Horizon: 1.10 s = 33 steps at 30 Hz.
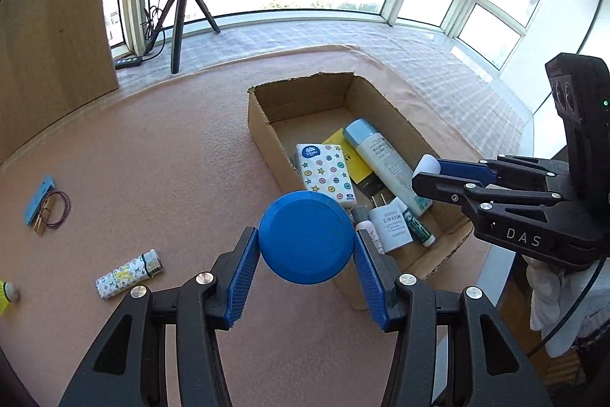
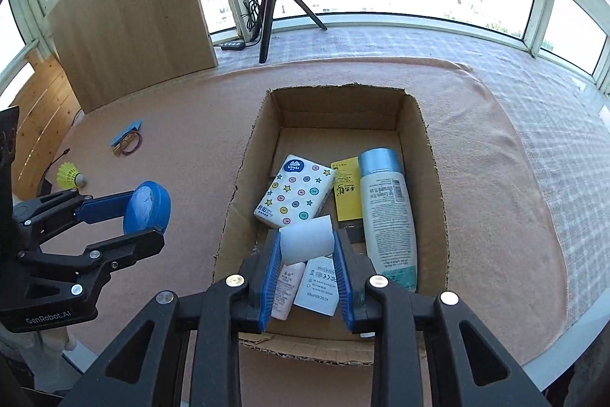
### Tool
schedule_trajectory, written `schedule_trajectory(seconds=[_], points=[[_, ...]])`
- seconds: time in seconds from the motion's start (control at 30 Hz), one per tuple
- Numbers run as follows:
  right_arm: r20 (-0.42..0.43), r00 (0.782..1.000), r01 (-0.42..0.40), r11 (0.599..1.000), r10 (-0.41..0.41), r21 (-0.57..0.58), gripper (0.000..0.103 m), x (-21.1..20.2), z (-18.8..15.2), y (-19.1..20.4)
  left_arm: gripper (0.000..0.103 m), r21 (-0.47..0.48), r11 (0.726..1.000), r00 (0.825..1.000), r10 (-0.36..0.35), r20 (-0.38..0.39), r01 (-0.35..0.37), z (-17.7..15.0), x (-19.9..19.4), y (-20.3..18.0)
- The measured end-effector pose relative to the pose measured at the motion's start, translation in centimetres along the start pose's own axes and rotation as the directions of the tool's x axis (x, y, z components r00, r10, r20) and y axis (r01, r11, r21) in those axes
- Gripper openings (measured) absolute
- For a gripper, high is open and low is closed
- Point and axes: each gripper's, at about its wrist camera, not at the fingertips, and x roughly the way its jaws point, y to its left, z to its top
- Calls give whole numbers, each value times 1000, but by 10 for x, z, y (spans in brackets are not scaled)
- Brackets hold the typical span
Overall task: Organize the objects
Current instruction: 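Carry the blue lid and white cylinder over the box and open both grippers, then withdraw both tools from the box toward the yellow shuttlecock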
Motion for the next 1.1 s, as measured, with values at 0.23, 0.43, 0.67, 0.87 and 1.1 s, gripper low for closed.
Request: schedule_trajectory(seconds=[0.23,0.43,0.67,0.87,1.1], points=[[-8,1000,8,999,-8,32,25,0,-3,-24,54,60,998,999,-30,-34,32,9,24,-36],[4,1000,13,997,-13,74,41,-2,-4,-40,64,89,995,998,-43,-43,47,12,30,-47],[13,1000,10,997,-11,80,50,-3,2,-40,68,82,996,999,-27,-24,29,14,20,-39],[16,1000,-8,998,7,60,50,-3,4,-27,68,83,996,1000,-9,-11,10,11,11,-31],[24,999,-50,996,48,76,50,-6,7,-13,68,42,999,999,34,-20,-33,2,3,2]])
